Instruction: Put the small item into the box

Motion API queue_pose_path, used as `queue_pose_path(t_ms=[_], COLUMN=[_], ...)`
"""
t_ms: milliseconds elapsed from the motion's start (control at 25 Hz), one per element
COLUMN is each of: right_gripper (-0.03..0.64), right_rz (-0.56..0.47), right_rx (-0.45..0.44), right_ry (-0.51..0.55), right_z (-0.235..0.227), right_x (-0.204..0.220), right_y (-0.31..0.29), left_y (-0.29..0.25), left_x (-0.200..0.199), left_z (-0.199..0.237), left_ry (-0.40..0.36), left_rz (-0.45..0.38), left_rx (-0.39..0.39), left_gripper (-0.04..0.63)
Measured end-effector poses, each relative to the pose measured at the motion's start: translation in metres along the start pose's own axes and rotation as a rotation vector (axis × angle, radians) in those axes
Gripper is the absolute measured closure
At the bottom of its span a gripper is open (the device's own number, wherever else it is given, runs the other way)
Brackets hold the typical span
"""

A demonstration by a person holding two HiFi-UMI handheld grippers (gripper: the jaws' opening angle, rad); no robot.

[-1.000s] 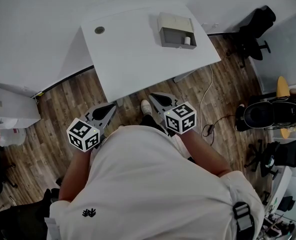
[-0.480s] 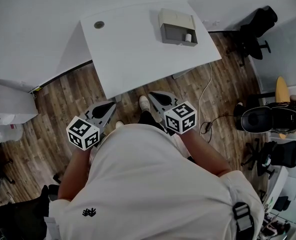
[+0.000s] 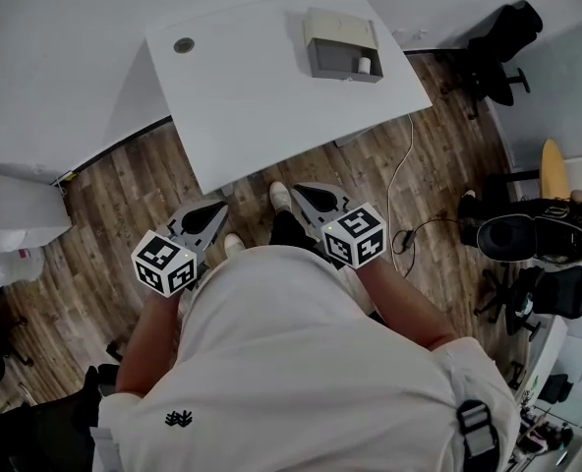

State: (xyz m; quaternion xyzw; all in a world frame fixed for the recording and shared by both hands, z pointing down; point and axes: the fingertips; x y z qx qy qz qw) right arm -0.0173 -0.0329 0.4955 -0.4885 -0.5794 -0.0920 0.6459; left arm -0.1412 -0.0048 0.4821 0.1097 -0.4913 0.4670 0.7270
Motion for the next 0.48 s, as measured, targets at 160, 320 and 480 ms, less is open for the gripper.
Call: queue_pose_path(t_ms=[160,320,480], right_gripper=[0.611,0.611,0.611], right_rz=[0.021,0.028,0.026], right_rx=[0.024,0.019,0.002], right_ry=[-0.022,-0.030,-0.022], right_z=[-0.004,-0.009,-0.020], right_x=[0.009,0.016,0.019], right_y=[0.014,0.023,0.030], left_y=[-0.010,-0.019,-0.030], left_x=[0.007,0.007,0.002], left_z=[-0.010,-0.016,-0.025], left_ry=[0.006,-0.011,-0.010], left_rz=[0.031,0.052,0.043], left_rx=[0.034,0.036,0.022], left_gripper=[0.588,0.588,0.588])
Point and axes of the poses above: the fingertips, and each gripper's own axes: y backward along the fingers, z to its left, x out of its underside, and after that the axes turned 7 degrees about y, right-handed
